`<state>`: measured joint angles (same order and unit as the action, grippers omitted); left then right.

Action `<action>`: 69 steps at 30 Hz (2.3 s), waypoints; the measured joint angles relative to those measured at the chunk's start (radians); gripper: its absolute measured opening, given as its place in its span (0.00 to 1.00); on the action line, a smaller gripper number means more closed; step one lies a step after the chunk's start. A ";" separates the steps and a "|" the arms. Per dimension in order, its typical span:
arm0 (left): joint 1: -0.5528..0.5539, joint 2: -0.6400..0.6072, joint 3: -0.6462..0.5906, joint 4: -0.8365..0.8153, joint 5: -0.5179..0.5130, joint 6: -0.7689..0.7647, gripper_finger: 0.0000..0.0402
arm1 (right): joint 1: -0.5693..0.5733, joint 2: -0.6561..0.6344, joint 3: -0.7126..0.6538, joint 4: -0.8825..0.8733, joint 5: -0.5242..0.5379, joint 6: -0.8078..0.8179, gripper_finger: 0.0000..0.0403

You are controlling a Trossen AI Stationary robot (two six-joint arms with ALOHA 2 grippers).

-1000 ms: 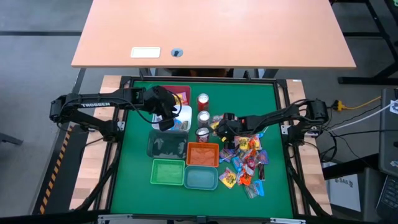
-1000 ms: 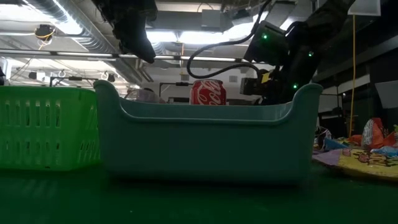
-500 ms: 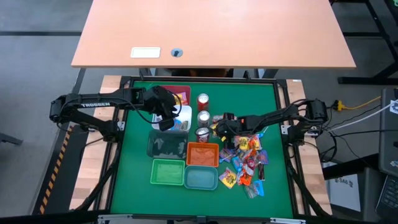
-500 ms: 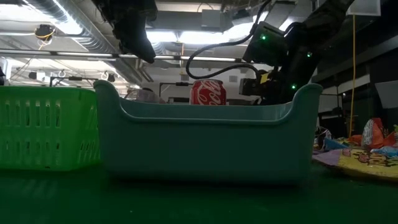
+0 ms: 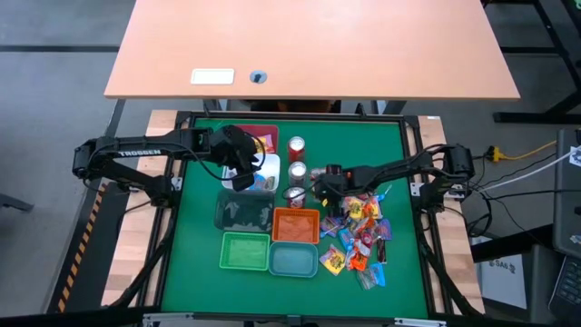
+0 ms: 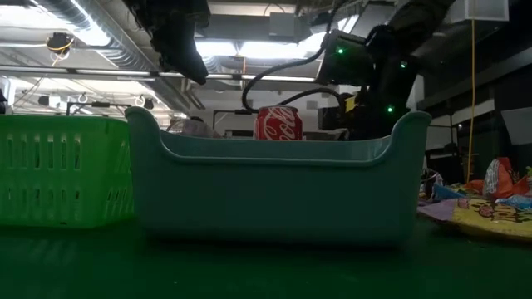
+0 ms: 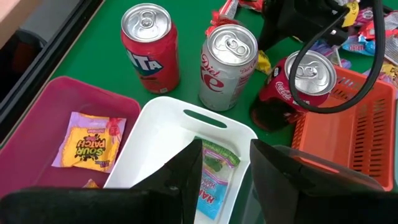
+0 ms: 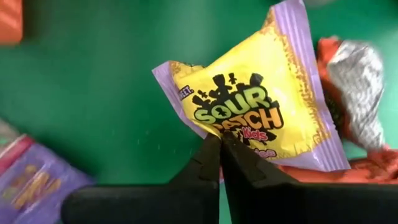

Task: Sort candy
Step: Put the yellow candy into the red bin

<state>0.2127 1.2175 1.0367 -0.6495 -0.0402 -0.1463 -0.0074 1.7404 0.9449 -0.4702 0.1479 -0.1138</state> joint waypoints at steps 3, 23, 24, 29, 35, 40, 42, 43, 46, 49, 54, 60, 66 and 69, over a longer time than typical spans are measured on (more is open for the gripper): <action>0.000 0.000 0.000 0.000 0.000 0.000 0.31 | 0.000 0.002 0.037 -0.099 -0.003 -0.003 0.00; 0.000 0.000 0.000 0.000 0.000 -0.002 0.31 | 0.000 -0.001 0.268 -0.548 0.008 -0.076 0.00; 0.000 0.000 0.000 0.000 0.000 -0.002 0.31 | 0.000 -0.001 0.283 -0.572 0.009 -0.078 0.00; 0.000 -0.005 0.000 -0.003 0.001 -0.001 0.31 | 0.001 -0.002 0.374 -0.667 0.031 -0.105 0.00; 0.000 -0.059 0.000 -0.067 0.001 0.013 0.31 | 0.000 -0.002 0.510 -0.766 0.109 -0.139 0.00; 0.000 -0.122 -0.018 -0.086 0.001 0.026 0.31 | -0.015 -0.003 0.617 -0.796 0.138 -0.191 0.00; 0.000 -0.152 -0.063 -0.056 0.001 0.026 0.31 | -0.032 -0.003 0.651 -0.787 0.140 -0.217 0.00; 0.000 -0.168 -0.093 -0.027 0.001 0.026 0.31 | -0.041 -0.004 0.663 -0.770 0.140 -0.233 0.00; 0.000 -0.216 -0.198 0.086 0.025 0.026 0.31 | -0.072 -0.004 0.683 -0.678 0.138 -0.290 0.00; 0.000 -0.255 -0.300 0.231 0.080 0.026 0.31 | -0.108 -0.004 0.684 -0.538 0.094 -0.349 0.00; 0.000 -0.286 -0.437 0.448 0.134 0.017 0.31 | -0.169 -0.004 0.642 -0.235 -0.039 -0.396 0.00; 0.000 -0.286 -0.529 0.652 0.135 -0.021 0.31 | -0.230 0.009 0.573 0.113 -0.165 -0.396 0.00; 0.000 -0.286 -0.537 0.678 0.130 -0.027 0.31 | -0.264 0.078 0.543 0.322 -0.167 -0.392 0.00; -0.001 -0.286 -0.537 0.682 0.130 -0.027 0.31 | -0.269 0.131 0.543 0.384 -0.157 -0.392 0.00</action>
<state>0.2114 0.9318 0.4999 0.0330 0.0901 -0.1734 -0.2768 1.8713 1.4879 -0.0866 -0.0088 -0.5056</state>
